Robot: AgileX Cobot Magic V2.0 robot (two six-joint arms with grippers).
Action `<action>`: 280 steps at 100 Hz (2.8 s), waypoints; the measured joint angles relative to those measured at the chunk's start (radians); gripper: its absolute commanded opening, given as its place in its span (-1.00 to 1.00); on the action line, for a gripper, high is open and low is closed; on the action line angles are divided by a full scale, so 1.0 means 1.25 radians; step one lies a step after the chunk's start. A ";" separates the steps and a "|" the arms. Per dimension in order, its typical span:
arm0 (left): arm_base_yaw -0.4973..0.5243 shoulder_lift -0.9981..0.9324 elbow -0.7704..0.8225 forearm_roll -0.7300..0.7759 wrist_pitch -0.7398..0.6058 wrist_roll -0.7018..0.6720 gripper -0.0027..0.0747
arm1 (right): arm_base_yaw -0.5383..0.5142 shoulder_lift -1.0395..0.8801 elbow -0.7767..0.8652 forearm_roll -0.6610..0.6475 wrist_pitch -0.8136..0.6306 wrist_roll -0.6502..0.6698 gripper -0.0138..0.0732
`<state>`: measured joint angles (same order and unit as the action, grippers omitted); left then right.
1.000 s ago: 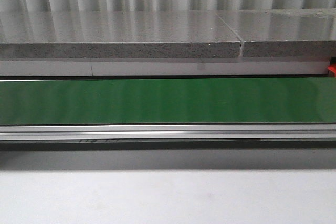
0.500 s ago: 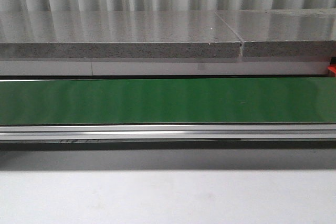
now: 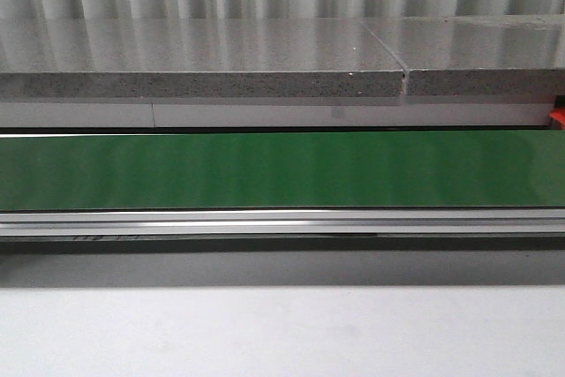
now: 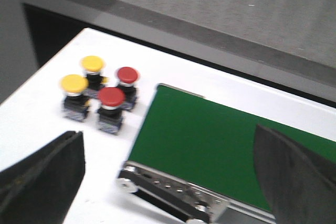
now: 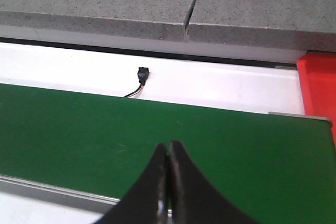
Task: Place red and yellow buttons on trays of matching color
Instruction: 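Move the left gripper over a red push button in the cluster, then lower the left gripper onto the red button and grasp it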
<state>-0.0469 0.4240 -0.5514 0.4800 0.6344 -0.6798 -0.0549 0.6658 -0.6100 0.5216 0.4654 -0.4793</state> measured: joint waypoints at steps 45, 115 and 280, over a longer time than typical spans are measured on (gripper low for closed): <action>0.113 0.435 -0.179 0.087 0.014 -0.085 0.66 | 0.000 0.000 0.000 0.000 0.000 0.000 -0.84; 0.135 0.902 -0.338 0.082 -0.062 -0.085 0.66 | 0.000 0.000 0.000 0.000 0.000 0.000 -0.84; 0.231 1.060 -0.347 0.051 -0.280 -0.086 -0.38 | 0.000 0.000 0.000 0.000 0.000 0.000 -0.84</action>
<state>0.2419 1.7486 -0.9852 0.5436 0.2844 -0.7879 -0.0549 0.6658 -0.6100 0.5216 0.4654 -0.4793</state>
